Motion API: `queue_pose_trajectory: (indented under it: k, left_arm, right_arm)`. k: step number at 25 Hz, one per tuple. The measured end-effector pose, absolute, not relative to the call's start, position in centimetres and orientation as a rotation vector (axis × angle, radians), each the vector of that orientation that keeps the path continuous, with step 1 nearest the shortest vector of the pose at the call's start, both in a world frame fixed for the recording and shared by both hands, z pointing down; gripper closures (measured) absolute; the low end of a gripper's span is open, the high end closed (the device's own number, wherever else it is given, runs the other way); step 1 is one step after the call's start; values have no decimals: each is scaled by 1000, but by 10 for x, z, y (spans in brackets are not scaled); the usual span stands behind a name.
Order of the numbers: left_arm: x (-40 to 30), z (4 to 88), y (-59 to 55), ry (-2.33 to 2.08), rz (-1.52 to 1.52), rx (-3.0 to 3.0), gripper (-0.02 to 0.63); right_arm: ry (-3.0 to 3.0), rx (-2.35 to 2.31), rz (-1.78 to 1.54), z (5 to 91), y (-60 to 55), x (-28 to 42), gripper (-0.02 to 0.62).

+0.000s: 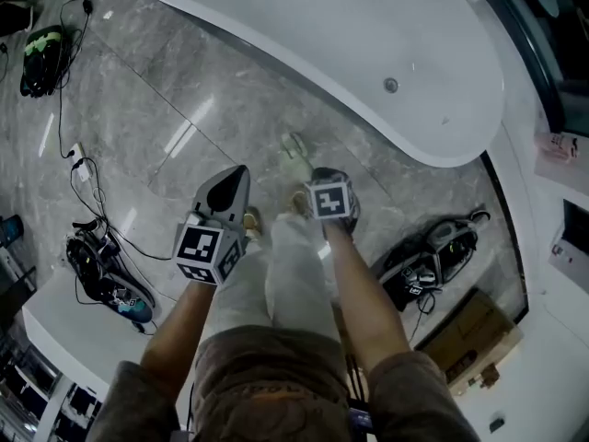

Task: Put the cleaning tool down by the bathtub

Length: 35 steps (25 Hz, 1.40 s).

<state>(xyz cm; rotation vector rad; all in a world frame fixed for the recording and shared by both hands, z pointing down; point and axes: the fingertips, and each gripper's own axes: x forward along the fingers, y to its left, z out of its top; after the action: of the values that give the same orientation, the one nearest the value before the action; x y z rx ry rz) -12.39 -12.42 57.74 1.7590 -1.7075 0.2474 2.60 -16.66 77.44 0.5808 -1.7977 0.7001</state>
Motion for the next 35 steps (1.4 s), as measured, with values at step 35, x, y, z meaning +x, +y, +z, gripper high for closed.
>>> queue_pose_trajectory:
  k: [35]
  left_arm:
    - [-43,261,-97,-1520,235,2268,614]
  right_arm:
    - [-2840,570,718,253,-125,20,589]
